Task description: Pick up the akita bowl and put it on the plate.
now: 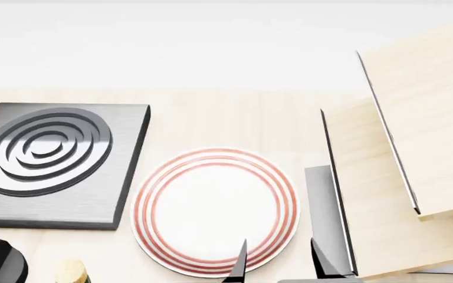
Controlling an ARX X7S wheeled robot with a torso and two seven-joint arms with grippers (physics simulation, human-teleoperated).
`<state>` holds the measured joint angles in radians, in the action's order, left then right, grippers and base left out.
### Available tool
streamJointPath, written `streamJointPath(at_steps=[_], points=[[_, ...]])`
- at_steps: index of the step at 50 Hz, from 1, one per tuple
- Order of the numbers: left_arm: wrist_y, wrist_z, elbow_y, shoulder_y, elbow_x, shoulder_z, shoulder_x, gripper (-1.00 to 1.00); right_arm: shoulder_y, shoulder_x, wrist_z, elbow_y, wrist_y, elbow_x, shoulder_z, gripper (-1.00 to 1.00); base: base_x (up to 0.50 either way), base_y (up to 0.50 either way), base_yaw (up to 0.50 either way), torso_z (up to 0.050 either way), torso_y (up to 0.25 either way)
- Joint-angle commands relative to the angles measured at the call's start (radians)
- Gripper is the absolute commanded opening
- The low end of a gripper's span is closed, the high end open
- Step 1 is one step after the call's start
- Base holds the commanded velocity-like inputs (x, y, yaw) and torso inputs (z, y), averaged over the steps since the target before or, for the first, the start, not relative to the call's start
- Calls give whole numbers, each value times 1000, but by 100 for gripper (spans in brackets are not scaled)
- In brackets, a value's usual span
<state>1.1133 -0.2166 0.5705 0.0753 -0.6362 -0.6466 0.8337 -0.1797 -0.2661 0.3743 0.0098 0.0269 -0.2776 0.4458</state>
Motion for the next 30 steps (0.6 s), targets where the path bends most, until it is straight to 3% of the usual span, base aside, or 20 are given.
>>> streamJointPath(at_steps=[1, 10, 20, 30], points=[[-68, -47, -35, 122, 23, 9, -4, -100, -2, -1, -1, 9, 5, -3, 4, 100, 0, 0, 0, 0, 0], [-69, -101, -53, 234, 30, 81, 10, -100, -2, -2, 0, 14, 11, -5, 6, 100, 0, 0, 0, 0, 0], [-45, -186, -117, 487, 28, 208, 33, -100, -1, -5, 3, 10, 11, -8, 8, 100, 0, 0, 0, 0, 0], [-23, -222, -234, 732, 60, 422, 47, -100, -5, -4, 2, 21, 16, -11, 11, 100, 0, 0, 0, 0, 0]])
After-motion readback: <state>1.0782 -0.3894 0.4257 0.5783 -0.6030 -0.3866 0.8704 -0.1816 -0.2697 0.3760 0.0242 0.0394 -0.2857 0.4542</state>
